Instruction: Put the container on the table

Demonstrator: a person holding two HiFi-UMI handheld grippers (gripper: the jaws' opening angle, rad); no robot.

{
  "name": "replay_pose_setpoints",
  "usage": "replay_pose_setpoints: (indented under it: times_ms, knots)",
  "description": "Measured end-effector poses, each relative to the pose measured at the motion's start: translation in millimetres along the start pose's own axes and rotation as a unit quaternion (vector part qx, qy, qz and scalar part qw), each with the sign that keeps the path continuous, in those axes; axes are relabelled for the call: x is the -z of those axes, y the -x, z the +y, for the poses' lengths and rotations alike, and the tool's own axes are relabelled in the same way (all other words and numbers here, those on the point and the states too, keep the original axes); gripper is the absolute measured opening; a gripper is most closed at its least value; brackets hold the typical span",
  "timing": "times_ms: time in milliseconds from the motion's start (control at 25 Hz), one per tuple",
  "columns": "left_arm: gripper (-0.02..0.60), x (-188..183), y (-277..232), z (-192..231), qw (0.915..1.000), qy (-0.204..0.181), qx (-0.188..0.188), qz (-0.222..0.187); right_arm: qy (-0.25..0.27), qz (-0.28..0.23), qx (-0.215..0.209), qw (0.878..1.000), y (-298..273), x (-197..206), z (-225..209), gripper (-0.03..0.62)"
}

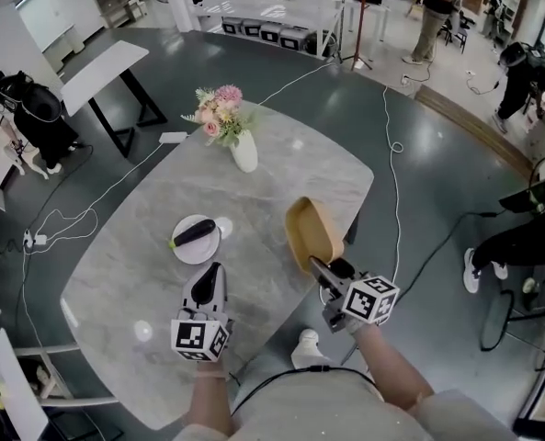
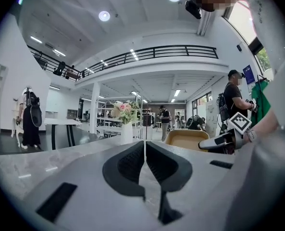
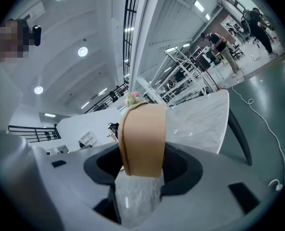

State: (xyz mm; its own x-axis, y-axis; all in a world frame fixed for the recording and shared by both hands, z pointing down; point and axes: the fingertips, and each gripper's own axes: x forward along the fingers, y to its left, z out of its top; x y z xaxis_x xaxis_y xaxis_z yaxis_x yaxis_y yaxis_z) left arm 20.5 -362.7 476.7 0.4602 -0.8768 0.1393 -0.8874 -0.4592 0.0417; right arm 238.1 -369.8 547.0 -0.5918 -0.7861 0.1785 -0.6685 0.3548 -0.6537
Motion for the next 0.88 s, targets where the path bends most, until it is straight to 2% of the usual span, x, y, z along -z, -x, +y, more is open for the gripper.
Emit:
replay_pose_setpoints:
  times_ms: [360,600,880]
  knots:
    - [0.015,14,-3,-7,0.9998,0.005,-0.013,0.018,-0.049,0.025,-0.008,0.998,-22,5,-14,0.230]
    - [0.015,21,-19,8,0.9994,0.018,-0.024,0.020,-0.087,0.040,-0.008,0.995,-48,8,-16,0.230]
    - [0.015,13,-41,13,0.9996,0.020,-0.012,0.017,-0.132,0.056,-0.012,0.990,-75,9,-17,0.230]
